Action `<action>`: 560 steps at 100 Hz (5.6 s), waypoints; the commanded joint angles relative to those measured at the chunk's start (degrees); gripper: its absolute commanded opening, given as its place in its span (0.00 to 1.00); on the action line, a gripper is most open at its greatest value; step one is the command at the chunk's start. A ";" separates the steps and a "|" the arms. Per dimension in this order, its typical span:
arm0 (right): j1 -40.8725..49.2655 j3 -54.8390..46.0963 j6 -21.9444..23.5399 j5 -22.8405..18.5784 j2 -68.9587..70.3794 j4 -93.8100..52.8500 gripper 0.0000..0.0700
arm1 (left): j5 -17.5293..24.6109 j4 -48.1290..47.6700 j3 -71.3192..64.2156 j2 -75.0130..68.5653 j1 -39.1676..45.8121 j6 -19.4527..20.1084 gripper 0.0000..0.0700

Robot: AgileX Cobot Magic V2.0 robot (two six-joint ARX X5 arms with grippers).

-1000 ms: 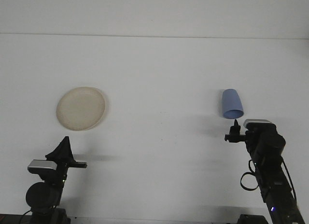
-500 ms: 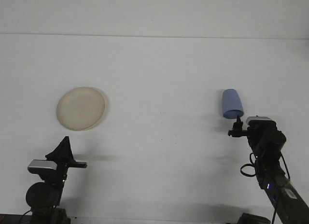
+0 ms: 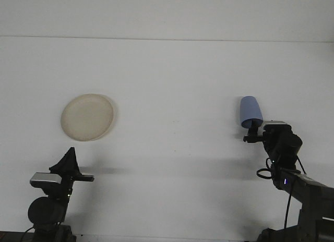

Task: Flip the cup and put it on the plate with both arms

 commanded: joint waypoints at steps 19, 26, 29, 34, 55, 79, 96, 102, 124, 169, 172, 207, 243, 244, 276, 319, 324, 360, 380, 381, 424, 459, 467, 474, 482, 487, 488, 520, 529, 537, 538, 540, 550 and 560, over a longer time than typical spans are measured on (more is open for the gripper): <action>-0.33 4.98 -0.76 -0.81 6.67 3.52 0.71 | 0.02 0.59 -1.09 -0.11 -0.09 0.46 0.02; -0.33 5.81 -0.81 -1.25 7.98 3.69 0.70 | 0.02 0.59 -1.09 -0.11 -0.09 0.46 0.02; -0.33 6.12 -0.81 -1.62 8.61 4.04 0.69 | 0.02 0.59 -1.09 -0.11 -0.09 0.46 0.02; -0.33 6.56 -0.81 -1.84 9.62 4.74 0.66 | 0.02 0.59 -1.09 -0.11 -0.09 0.46 0.02; -0.33 7.13 -0.87 -2.45 12.04 7.78 0.38 | 0.02 0.59 -1.09 -0.11 -0.09 0.46 0.02; -0.31 7.17 -0.81 -4.87 12.20 7.76 0.00 | 0.02 0.59 -1.09 -0.11 -0.09 0.46 0.02; -0.31 7.15 -0.48 -4.90 11.30 7.74 0.00 | 0.02 0.59 -1.09 -0.11 -0.09 0.46 0.02; -0.31 7.15 -0.11 -4.92 10.23 7.74 0.00 | 0.02 0.59 -1.09 -0.11 -0.09 0.46 0.02; -0.31 7.13 0.79 -4.90 0.48 2.56 0.00 | 0.02 0.59 -1.09 -0.11 -0.09 0.46 0.02; 6.38 8.87 1.38 2.82 -33.18 -33.35 0.00 | 0.02 0.59 -1.09 -0.11 -0.09 0.46 0.02; 7.23 9.57 1.42 3.30 -35.04 -36.37 0.00 | 0.02 0.59 -1.09 -0.11 -0.09 0.46 0.02; 18.51 26.45 7.26 4.33 -39.80 -69.44 0.00 | 0.02 0.59 -1.09 -0.11 -0.09 0.46 0.02; 32.04 46.64 10.43 4.31 -24.02 -91.54 0.00 | 0.02 0.59 -1.09 -0.11 -0.09 0.46 0.02; 32.41 47.28 10.43 4.31 -23.37 -92.13 0.00 | 0.02 0.59 -1.09 -0.11 -0.09 0.46 0.02; 41.83 63.04 7.08 4.33 -3.72 -104.61 0.00 | 0.02 0.59 -1.09 -0.11 -0.09 0.46 0.02; 50.95 73.09 3.50 8.81 13.73 -113.70 0.00 | 0.02 0.59 -1.09 -0.11 -0.09 0.46 0.02; 51.65 73.09 3.50 8.81 14.78 -113.83 0.00 | 0.02 0.59 -1.09 -0.11 -0.09 0.46 0.02; 54.95 73.07 3.43 8.83 20.63 -113.72 0.00 | 0.02 0.59 -1.09 -0.11 -0.09 0.46 0.02; 55.17 73.02 3.45 9.05 22.75 -114.03 0.00 | 0.02 0.59 -1.09 -0.11 -0.09 0.46 0.02; 55.17 73.02 3.45 9.05 22.77 -114.03 0.00 | 0.02 0.59 -1.09 -0.11 -0.09 0.46 0.02; 55.36 73.02 3.48 10.34 23.61 -113.57 0.00 | 0.02 0.59 -1.09 -0.11 -0.09 0.46 0.02; 55.58 73.00 3.45 10.36 24.11 -113.57 0.00 | 0.02 0.59 -1.09 -0.11 -0.09 0.46 0.02; 55.58 73.00 3.34 10.40 24.57 -113.74 0.00 | 0.02 0.59 -1.09 -0.11 -0.09 0.46 0.02; 55.60 73.00 3.23 10.38 25.05 -113.66 0.01 | 0.02 0.59 -1.09 -0.11 -0.09 0.46 0.02; 55.63 73.00 3.26 10.36 25.33 -113.77 0.01 | 0.02 0.59 -1.09 -0.11 -0.09 0.46 0.02; 55.65 73.00 3.26 10.36 25.35 -113.63 0.05 | 0.02 0.59 -1.09 -0.11 -0.09 0.46 0.02; 55.65 73.00 3.26 10.36 25.35 -113.57 0.06 | 0.02 0.59 -1.09 -0.11 -0.09 0.46 0.02; 55.54 73.40 3.61 10.34 25.24 -114.60 0.64 | 0.02 0.59 -1.09 -0.11 -0.09 0.46 0.02; 55.52 74.60 3.65 10.36 25.24 -115.84 0.70 | 0.02 0.59 -1.09 -0.11 -0.09 0.46 0.02; 55.52 76.37 3.69 10.36 25.24 -116.72 0.70 | 0.02 0.59 -1.09 -0.11 -0.09 0.46 0.02; 55.52 76.63 3.69 10.36 25.24 -116.85 0.70 | 0.02 0.59 -1.09 -0.11 -0.09 0.46 0.02; 55.52 77.20 3.69 10.38 25.24 -117.13 0.70 | 0.02 0.59 -1.09 -0.11 -0.09 0.46 0.02; 55.52 80.06 3.67 10.36 25.18 -118.14 0.70 | 0.02 0.59 -1.09 -0.11 -0.09 0.46 0.02; 54.88 81.68 3.48 10.29 23.85 -118.18 0.70 | 0.02 0.59 -1.09 -0.11 -0.09 0.46 0.02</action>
